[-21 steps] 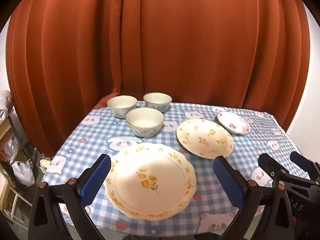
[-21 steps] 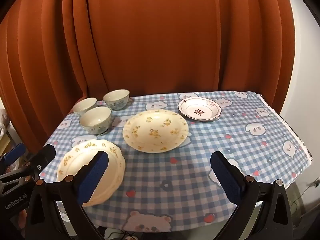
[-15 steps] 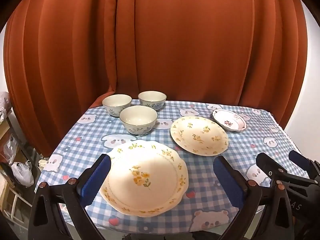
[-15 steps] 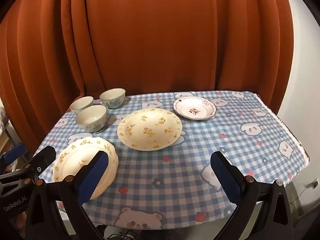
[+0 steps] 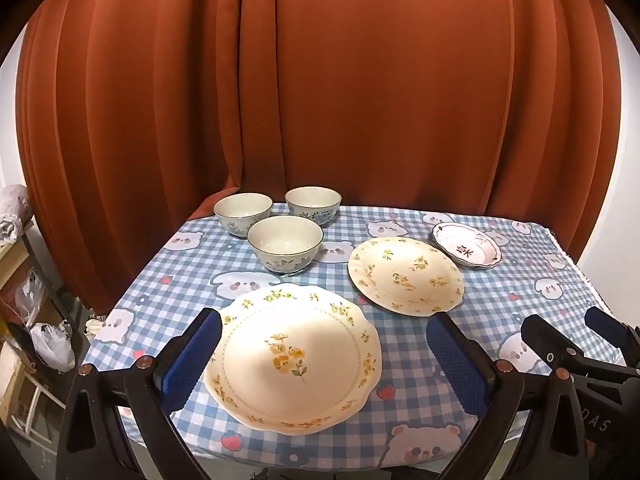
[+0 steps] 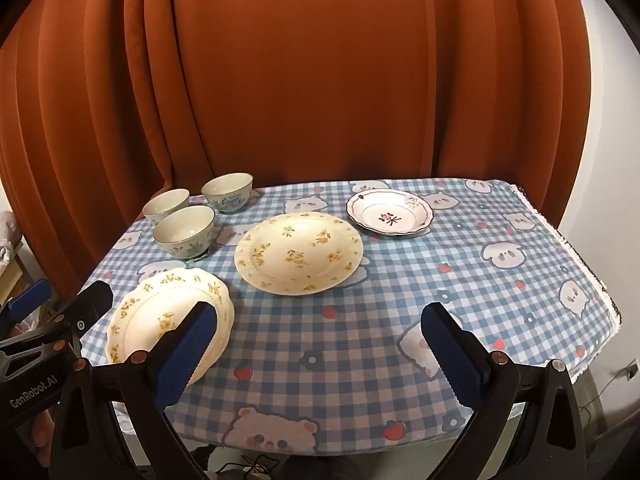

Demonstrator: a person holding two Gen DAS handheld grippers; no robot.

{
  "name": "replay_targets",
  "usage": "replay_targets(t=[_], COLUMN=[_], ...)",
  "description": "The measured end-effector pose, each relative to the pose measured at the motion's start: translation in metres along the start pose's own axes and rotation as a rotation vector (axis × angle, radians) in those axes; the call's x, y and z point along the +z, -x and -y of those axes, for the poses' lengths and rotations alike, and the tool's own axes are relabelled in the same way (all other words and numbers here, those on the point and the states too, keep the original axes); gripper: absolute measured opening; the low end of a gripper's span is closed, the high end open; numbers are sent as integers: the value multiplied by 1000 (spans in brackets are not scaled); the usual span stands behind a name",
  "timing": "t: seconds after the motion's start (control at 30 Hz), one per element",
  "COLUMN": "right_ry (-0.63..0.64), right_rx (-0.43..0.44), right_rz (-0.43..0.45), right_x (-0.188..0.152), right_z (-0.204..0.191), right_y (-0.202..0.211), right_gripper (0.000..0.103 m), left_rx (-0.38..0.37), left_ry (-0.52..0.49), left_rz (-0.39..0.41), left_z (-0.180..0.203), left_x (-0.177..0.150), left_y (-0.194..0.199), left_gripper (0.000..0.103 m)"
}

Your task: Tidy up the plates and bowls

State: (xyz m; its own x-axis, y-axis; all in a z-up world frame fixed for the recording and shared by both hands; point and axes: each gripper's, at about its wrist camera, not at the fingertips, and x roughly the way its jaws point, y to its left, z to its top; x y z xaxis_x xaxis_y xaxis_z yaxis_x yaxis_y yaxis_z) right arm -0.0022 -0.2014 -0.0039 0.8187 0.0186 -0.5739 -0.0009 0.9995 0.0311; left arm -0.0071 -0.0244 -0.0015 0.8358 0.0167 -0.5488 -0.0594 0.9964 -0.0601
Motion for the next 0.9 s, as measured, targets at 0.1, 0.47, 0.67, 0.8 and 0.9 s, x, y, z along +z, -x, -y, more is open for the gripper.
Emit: replay_targets(t=[0.1,0.47,0.67,0.8,0.9], right_ry=[-2,-9,-19,-20,-22], right_rx=[0,2,0,0,3], right_rz=[-2,0,2,7,8], right_x=[1,2,3,2,2], right_z=[0,-1,2,5,6], right_y=[-1,-1,-1,0,1], right_gripper=[103,103,103,103,103], left_rx=[-3,-5,-6,-5,-4], left_ry=[-4,-11,-16,-18,-19], left_rz=[2,3,0,-5,-4], left_z=[-1,3,5,6,6], left_x=[1,1,1,1,1], left_y=[1,0,-1,-2,-3], left_gripper=[103,103,103,103,103])
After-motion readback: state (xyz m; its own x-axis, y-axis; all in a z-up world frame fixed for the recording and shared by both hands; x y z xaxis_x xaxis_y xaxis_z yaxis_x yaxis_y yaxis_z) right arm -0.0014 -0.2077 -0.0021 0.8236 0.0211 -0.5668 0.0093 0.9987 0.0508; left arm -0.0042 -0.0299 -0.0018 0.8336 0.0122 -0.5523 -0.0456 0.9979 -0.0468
